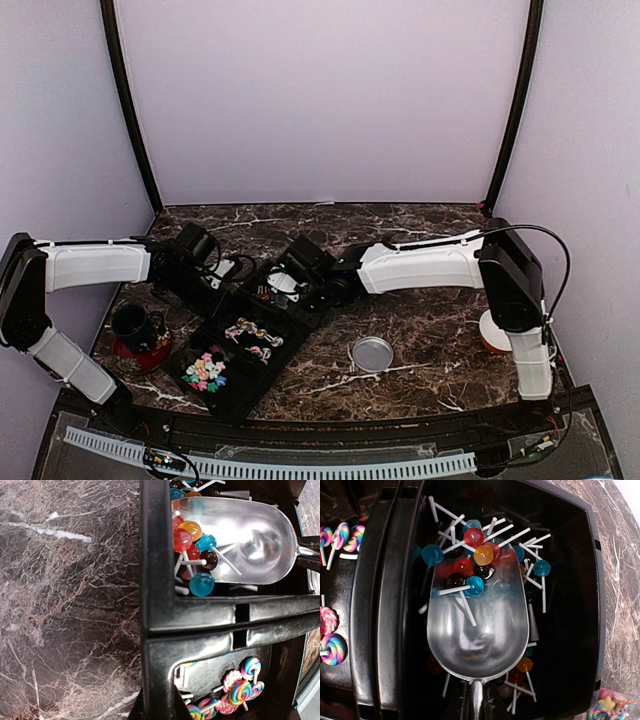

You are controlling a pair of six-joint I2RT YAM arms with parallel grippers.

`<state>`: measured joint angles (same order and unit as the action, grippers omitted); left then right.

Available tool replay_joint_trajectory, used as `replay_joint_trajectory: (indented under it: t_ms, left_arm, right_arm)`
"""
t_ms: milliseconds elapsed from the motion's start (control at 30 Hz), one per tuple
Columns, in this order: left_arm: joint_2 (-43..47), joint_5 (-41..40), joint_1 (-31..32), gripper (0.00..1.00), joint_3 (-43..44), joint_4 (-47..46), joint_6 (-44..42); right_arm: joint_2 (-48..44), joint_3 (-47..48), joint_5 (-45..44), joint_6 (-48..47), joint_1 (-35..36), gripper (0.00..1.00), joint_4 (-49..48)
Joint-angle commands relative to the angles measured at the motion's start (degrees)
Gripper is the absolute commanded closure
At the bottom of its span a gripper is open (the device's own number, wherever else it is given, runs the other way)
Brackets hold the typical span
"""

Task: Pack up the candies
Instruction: Scoop the fake candies from the plate.

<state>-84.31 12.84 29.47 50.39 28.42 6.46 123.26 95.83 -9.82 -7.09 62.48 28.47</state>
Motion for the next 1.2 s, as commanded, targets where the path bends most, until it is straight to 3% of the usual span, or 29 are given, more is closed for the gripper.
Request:
replay_joint_trajectory:
  t_ms: [0,233,467,1167]
  left_arm:
    - [4.6,6.22,0.66,1.0,1.37,-5.93,0.05]
    - [4.95,6.21,0.58,1.0,1.29,-6.27,0.09]
    - [5.03,5.81,0.52,1.0,1.21,-6.08,-0.06]
    - [5.56,5.27,-0.76,1.0,1.2,-6.1,0.57]
  right_arm:
    - [-4.33,-8.94,2.14,1.29,-0.18,1.0,-10.3]
    - [-10.44,-23.14,3.03,3.76,-1.54,1.0,-30.55]
    - [-12.2,-28.0,2.43,4.54,-1.83,1.0,-39.48]
    - [-23.78,-37.64,-5.07,3.89,-2.4,1.0,-43.24]
